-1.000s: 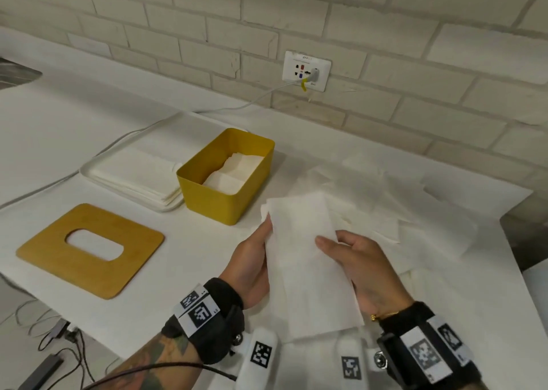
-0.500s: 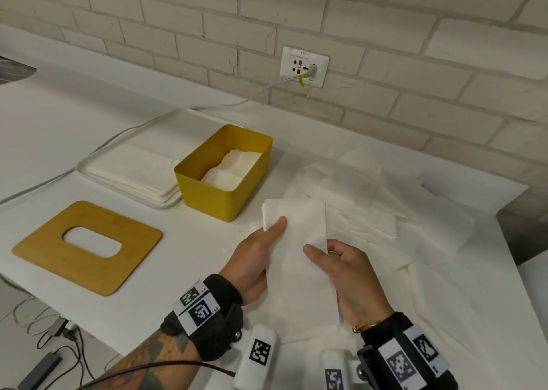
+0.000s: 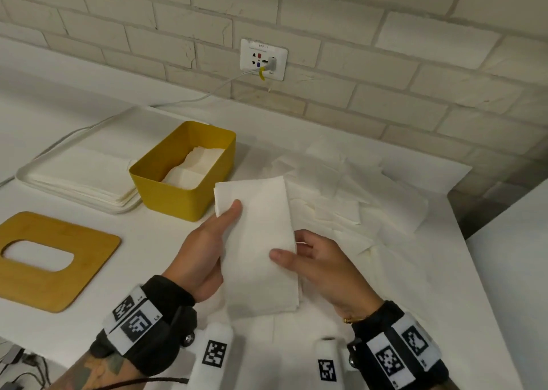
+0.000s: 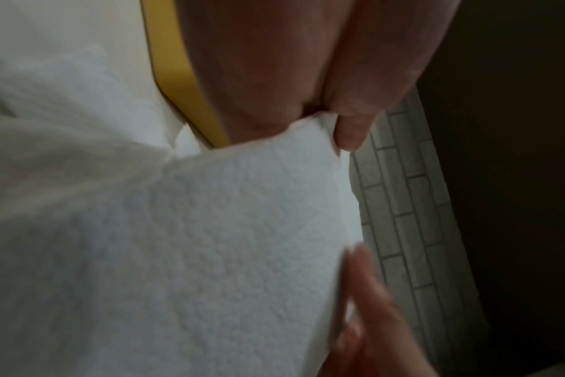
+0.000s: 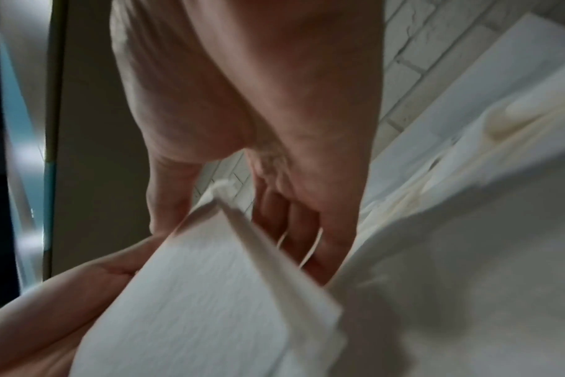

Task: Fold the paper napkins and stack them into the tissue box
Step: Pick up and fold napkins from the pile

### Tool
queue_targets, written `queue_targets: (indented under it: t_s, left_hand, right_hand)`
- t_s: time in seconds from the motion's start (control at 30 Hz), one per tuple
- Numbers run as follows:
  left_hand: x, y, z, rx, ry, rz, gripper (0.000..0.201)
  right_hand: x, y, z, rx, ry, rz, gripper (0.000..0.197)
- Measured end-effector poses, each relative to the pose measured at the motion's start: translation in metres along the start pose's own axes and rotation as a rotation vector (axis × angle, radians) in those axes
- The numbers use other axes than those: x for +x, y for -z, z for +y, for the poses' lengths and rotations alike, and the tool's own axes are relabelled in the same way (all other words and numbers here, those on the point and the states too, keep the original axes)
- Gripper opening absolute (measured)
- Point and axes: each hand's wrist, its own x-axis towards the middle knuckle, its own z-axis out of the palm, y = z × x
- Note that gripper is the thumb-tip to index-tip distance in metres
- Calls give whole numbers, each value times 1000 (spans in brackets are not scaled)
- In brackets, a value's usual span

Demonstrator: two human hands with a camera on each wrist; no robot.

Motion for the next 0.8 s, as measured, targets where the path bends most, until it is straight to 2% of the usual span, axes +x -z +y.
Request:
queue_targets:
  t_s: [0.1, 0.2, 0.33, 0.43, 0.47, 0.5, 0.6, 0.67, 0.7, 0.8]
  left_hand:
    - [0, -3, 4, 12, -46, -53, 41]
    - [0, 4, 2, 64, -58, -75, 40]
    - [3, 20, -4, 44, -84, 40, 39]
    - [5, 36, -1, 1, -88, 116, 40]
    - [4, 42, 0, -10, -83, 129, 38]
    - [3, 47, 1, -19, -78, 137, 37]
    - [2, 56, 1, -35, -62, 144, 36]
    - [1, 57, -1, -37, -42, 144, 34]
    - [0, 56, -2, -34, -28, 139, 32]
    - [-2, 55, -4, -11, 6, 131, 30]
  right_hand:
    - [7, -12, -2, 20, 44, -32, 27]
    - [12, -22, -1, 100, 27, -37, 26]
    - [8, -27, 15, 84, -36, -133, 29]
    - [-4, -10, 16, -12, -175, -299, 13]
    - [-6, -1, 12, -68, -199, -295, 11]
    - [-5, 10, 8, -123, -205, -239, 13]
    - [9, 38, -5, -268, -128, 112, 16]
    - [25, 44, -13, -381, -97, 273, 18]
    - [33, 42, -15, -450, -112, 295, 24]
    - [57, 31, -11, -688, -222, 219, 42]
